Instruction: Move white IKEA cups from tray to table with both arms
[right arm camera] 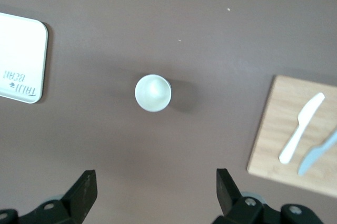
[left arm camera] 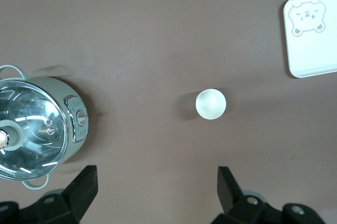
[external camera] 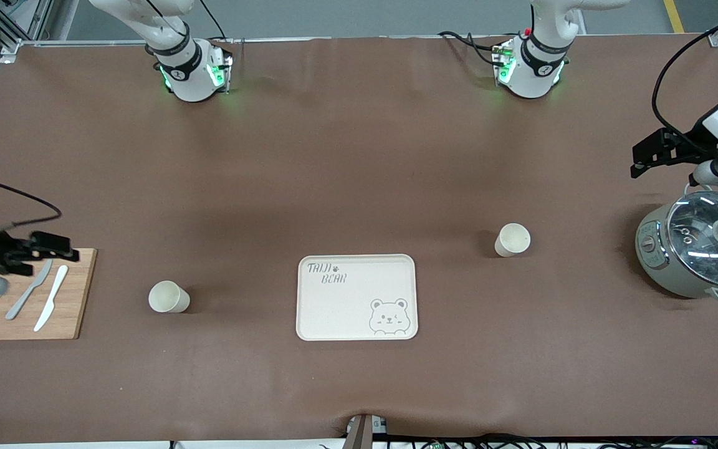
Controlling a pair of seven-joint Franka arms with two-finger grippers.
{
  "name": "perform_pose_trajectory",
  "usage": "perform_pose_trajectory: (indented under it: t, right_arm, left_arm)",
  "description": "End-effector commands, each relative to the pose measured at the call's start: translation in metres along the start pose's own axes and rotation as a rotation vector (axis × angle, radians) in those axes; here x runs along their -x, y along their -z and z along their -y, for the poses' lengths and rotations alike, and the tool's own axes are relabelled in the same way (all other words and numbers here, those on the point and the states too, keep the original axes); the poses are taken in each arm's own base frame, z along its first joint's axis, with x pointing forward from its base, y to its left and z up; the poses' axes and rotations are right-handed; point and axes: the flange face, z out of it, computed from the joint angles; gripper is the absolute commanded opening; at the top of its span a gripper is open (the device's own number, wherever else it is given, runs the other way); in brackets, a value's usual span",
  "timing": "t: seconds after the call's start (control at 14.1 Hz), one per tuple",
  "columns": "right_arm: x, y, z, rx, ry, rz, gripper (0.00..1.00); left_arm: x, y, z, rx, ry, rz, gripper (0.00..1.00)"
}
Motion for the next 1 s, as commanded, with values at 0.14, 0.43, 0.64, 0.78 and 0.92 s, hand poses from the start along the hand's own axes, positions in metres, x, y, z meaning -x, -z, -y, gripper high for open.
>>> perform_pose_trajectory:
  t: [0.14,0.43,0.64,0.78,0.92]
  right_arm:
    - [0.075,0.093,0.018,-0.006,-0.180,-0.009,1.00]
    - [0.123,0.114,0.027,0.047,-0.223,-0.027,1.00]
    - [0.138,0.092,0.032,0.067,-0.303,-0.043,1.00]
    - [0.149,0.084,0.035,0.098,-0.296,-0.076,1.00]
    - [0.148,0.090,0.031,0.128,-0.292,-0.084,1.00]
  left_arm:
    - [0.005,0.004,-0.005,-0.015,-0.013,-0.005,1.00]
    - [0.005,0.003,-0.005,-0.015,-0.019,-0.002,1.00]
    - [0.005,0.001,-0.004,-0.015,-0.017,0.001,1.00]
    - [0.005,0.001,-0.004,-0.015,-0.016,0.001,1.00]
    - [0.005,0.001,-0.005,-0.015,-0.016,0.001,1.00]
